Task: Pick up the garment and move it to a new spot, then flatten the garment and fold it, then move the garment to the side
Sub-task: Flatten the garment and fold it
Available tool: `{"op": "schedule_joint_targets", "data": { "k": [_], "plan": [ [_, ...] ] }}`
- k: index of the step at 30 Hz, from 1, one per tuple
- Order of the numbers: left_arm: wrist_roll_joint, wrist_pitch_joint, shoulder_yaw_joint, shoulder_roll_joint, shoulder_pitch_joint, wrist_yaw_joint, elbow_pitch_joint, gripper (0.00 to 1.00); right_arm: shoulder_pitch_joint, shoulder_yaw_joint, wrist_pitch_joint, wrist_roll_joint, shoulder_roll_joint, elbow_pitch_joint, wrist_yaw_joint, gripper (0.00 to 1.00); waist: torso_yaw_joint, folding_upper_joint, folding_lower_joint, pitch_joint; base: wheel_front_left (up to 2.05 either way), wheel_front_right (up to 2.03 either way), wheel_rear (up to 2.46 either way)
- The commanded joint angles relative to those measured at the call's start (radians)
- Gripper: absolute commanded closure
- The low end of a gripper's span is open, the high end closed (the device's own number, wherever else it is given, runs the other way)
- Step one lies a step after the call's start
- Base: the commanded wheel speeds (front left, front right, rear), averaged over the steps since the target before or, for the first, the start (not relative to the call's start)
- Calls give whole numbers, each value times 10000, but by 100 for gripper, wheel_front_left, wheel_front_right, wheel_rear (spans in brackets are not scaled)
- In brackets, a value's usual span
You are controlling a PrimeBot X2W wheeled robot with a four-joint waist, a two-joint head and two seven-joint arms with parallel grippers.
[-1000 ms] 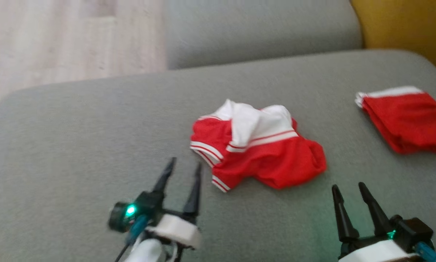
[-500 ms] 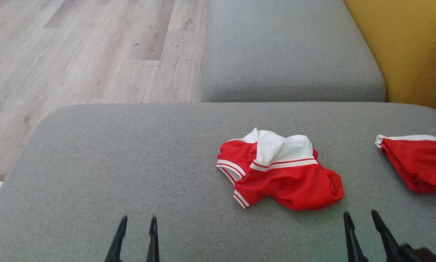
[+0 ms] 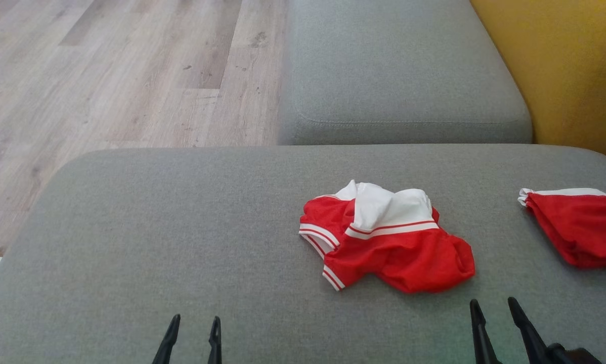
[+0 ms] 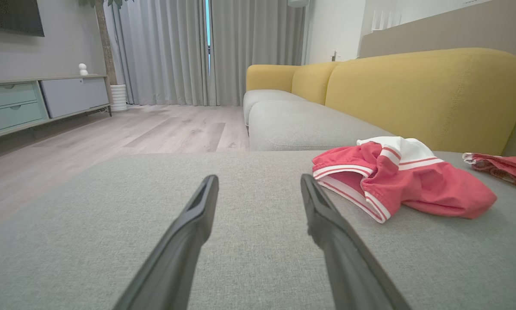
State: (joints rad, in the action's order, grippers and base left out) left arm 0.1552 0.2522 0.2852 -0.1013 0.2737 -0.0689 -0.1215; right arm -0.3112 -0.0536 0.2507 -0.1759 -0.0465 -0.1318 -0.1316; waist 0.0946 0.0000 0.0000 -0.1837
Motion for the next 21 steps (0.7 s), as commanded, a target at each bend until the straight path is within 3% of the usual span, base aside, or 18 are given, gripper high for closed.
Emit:
{"op": "schedule_joint_targets", "data": {
  "k": [1, 21],
  "plan": [
    [-111, 95, -420, 183, -502, 52, 285, 0, 421, -226, 111, 51, -107, 331, 9, 0, 1, 0, 0, -1, 0, 0, 0],
    [-378, 95, -621, 475, -904, 295, -147, 0, 619, -351, 111, 40, -116, 294, 9, 0, -259, 0, 0, 522, 0, 0, 0]
  ]
}}
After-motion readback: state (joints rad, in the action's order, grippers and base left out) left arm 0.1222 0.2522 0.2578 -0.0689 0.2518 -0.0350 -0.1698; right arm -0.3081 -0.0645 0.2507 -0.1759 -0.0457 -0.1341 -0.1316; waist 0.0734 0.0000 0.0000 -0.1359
